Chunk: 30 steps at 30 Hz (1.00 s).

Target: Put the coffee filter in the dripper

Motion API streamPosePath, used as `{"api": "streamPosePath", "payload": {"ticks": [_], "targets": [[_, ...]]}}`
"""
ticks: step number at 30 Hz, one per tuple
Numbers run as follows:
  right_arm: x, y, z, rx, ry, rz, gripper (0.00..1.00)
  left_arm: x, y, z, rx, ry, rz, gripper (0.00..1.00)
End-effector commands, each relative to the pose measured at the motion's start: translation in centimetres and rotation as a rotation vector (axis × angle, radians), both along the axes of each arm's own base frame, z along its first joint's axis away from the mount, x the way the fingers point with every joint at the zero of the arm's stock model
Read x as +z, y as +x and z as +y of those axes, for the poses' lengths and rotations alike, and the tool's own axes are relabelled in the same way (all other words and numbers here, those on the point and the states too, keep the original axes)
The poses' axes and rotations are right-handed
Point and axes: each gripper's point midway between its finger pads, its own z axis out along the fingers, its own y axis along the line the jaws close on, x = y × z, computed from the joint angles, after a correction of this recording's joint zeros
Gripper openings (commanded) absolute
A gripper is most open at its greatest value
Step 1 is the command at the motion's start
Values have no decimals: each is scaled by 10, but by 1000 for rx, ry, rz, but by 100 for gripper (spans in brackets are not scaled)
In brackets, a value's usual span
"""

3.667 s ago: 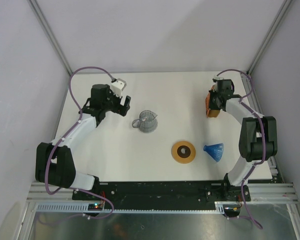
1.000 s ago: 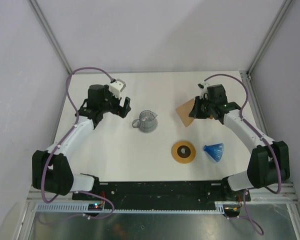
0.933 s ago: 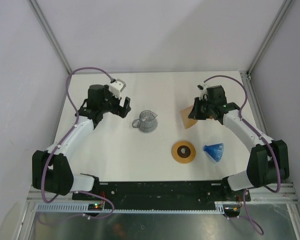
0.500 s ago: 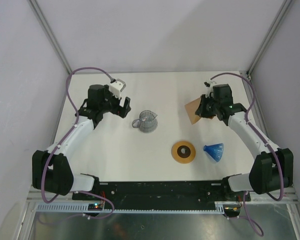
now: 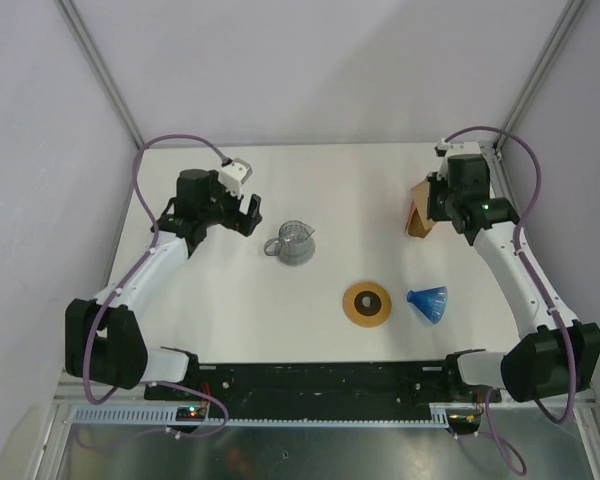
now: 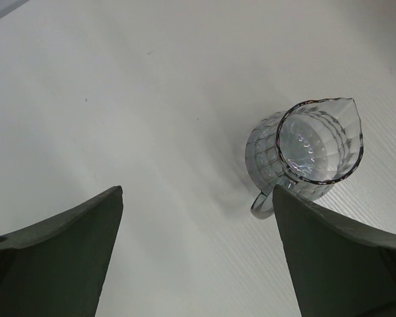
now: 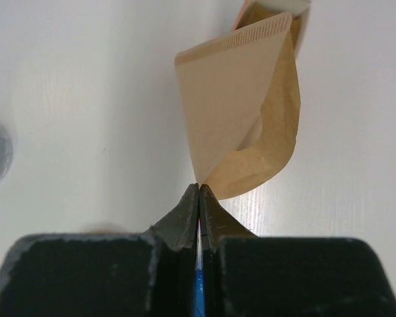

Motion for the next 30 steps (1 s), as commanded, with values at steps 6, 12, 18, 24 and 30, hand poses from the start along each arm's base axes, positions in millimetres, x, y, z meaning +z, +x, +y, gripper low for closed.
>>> {"api": "streamPosePath", "payload": {"ticks": [6, 12, 18, 24, 30], "targets": [[28, 24, -27, -52, -29, -69, 0, 7, 3, 1, -6, 2, -24, 100], [22, 32, -32, -69, -30, -50, 0, 2, 5, 2, -4, 7, -14, 100], [10, 43, -33, -83, -23, -34, 0, 0, 6, 2, -6, 10, -10, 100], [4, 50, -39, -124, -35, -15, 0, 0, 6, 2, -4, 11, -8, 100], [22, 41, -40, -137, -42, -54, 0, -2, 7, 3, -2, 17, -7, 100]]}}
